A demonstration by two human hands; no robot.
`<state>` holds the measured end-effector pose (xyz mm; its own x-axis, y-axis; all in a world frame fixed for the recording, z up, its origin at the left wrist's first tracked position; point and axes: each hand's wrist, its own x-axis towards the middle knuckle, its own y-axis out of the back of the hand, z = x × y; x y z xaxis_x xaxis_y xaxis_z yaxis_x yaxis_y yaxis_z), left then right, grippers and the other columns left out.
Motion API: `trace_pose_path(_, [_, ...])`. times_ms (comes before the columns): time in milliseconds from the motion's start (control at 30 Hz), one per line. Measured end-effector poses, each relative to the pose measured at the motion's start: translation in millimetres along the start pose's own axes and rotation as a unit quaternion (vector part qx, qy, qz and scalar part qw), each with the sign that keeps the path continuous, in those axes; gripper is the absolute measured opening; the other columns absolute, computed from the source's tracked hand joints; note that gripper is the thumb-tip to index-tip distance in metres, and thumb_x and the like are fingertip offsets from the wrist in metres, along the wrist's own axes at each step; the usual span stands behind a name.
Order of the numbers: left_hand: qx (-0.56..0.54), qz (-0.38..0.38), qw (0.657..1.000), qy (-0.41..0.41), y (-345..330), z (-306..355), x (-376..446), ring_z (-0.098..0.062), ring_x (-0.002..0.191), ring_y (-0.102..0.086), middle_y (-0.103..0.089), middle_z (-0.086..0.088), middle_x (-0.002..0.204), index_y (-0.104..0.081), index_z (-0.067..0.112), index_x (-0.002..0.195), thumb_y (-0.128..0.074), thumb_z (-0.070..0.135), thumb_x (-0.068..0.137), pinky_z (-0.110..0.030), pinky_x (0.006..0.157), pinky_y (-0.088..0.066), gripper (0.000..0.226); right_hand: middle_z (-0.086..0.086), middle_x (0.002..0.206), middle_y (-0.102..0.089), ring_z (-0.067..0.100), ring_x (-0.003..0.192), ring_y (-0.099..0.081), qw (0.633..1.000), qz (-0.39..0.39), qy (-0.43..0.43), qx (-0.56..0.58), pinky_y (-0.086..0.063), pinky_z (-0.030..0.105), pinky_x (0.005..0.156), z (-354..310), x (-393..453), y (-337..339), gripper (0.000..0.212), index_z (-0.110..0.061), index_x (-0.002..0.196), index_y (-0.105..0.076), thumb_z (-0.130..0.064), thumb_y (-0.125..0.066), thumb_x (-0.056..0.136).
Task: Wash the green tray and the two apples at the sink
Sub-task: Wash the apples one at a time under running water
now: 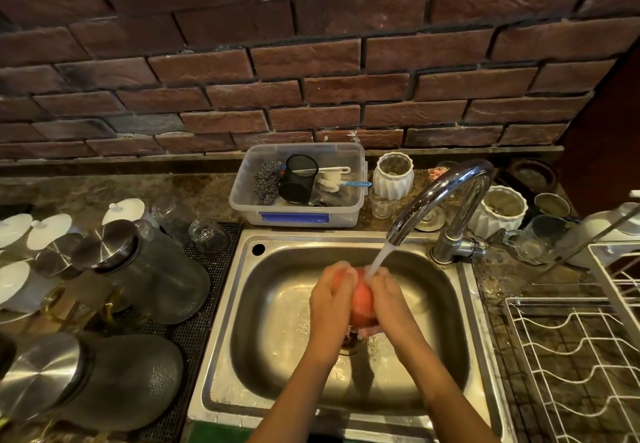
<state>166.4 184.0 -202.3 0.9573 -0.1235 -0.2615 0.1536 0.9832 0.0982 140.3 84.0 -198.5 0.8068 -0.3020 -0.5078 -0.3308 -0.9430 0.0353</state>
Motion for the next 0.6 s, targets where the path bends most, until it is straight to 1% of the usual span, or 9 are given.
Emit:
trace_pose_path(67, [-0.030,0.034,0.998,0.051,-4,6,1,-0.014,0.100,-0.067,-0.072,0.008,0.100,-0.072,0.033,0.098,-0.055,0.032,0.097,-0.044,0.093,-0.055,0.017,-0.019,0.111,-0.058,0.008,0.104,-0.060,0.996,-0.010,0.066,-0.053,-0.055,0.028,0.076,4,-4,0,0.019,-0.049,0.115,-0.048,-0.054,-0.040,0.098])
trace_pose_path(100, [-0.038,0.049,0.995,0.077,-5,8,0,-0.016,0.099,-0.067,-0.072,0.005,0.098,-0.073,0.031,0.095,-0.054,0.032,0.096,-0.043,0.089,-0.056,0.018,-0.023,0.110,-0.058,0.004,0.103,-0.060,0.993,-0.012,0.090,-0.074,-0.051,0.022,0.079,6,-5,1,0.025,-0.051,0.121,-0.045,-0.056,-0.042,0.096])
trace_pose_path(200, [-0.103,0.069,0.974,0.187,-9,8,-6,-0.027,0.093,-0.069,-0.074,-0.011,0.097,-0.074,0.018,0.094,-0.053,0.035,0.090,-0.036,0.070,-0.057,0.027,-0.016,0.120,-0.059,0.002,0.107,-0.059,0.990,-0.020,0.118,-0.080,-0.047,0.014,0.081,7,-7,0,0.042,-0.038,0.136,-0.045,-0.049,-0.050,0.096])
trace_pose_path(233, [-0.124,0.067,0.967,0.212,-9,9,-8,-0.028,0.092,-0.070,-0.074,-0.013,0.096,-0.074,0.016,0.096,-0.051,0.035,0.090,-0.034,0.067,-0.056,0.030,-0.014,0.122,-0.059,0.004,0.109,-0.060,0.990,-0.022,0.117,-0.074,-0.048,0.014,0.082,7,-6,-1,0.042,-0.035,0.136,-0.048,-0.045,-0.054,0.096])
trace_pose_path(300, [-0.120,0.055,0.966,0.221,-9,10,-9,-0.027,0.095,-0.069,-0.073,-0.014,0.102,-0.071,0.017,0.102,-0.047,0.037,0.094,-0.034,0.068,-0.056,0.033,-0.010,0.117,-0.064,0.008,0.106,-0.064,0.992,-0.006,0.108,-0.058,-0.053,0.017,0.082,7,-6,-2,0.033,-0.032,0.127,-0.056,-0.037,-0.059,0.095])
trace_pose_path(400, [-0.057,0.008,0.983,0.173,-10,7,-12,-0.022,0.099,-0.067,-0.067,-0.006,0.110,-0.063,0.033,0.110,-0.039,0.050,0.100,-0.041,0.081,-0.060,0.031,0.000,0.107,-0.069,0.015,0.096,-0.067,0.997,0.036,0.070,0.007,-0.057,0.032,0.080,3,-6,0,0.013,-0.029,0.106,-0.065,-0.028,-0.058,0.096])
trace_pose_path(467, [-0.021,-0.015,0.992,0.123,-11,2,-20,-0.017,0.099,-0.066,-0.063,0.002,0.113,-0.058,0.048,0.108,-0.037,0.057,0.100,-0.039,0.081,-0.062,0.024,0.005,0.104,-0.067,0.022,0.095,-0.064,0.996,0.060,0.033,0.048,-0.055,0.036,0.077,-4,-2,2,0.018,-0.023,0.098,-0.069,-0.025,-0.051,0.098])
trace_pose_path(533, [0.014,-0.017,0.998,0.055,-9,-4,-25,-0.012,0.105,-0.061,-0.053,0.008,0.126,-0.054,0.054,0.110,-0.041,0.052,0.100,-0.022,0.071,-0.060,0.016,0.009,0.103,-0.066,0.025,0.093,-0.063,0.996,0.060,-0.027,0.053,-0.053,0.036,0.077,-14,4,2,0.023,-0.018,0.097,-0.070,-0.022,-0.047,0.099])
trace_pose_path(600, [0.068,-0.030,0.997,-0.021,-5,-7,-23,-0.003,0.112,-0.054,-0.042,0.018,0.132,-0.051,0.058,0.114,-0.051,0.044,0.099,-0.009,0.069,-0.054,0.021,0.013,0.101,-0.067,0.029,0.092,-0.063,0.988,0.054,-0.129,0.070,-0.053,0.040,0.082,-22,7,1,0.025,-0.014,0.104,-0.069,-0.024,-0.046,0.099])
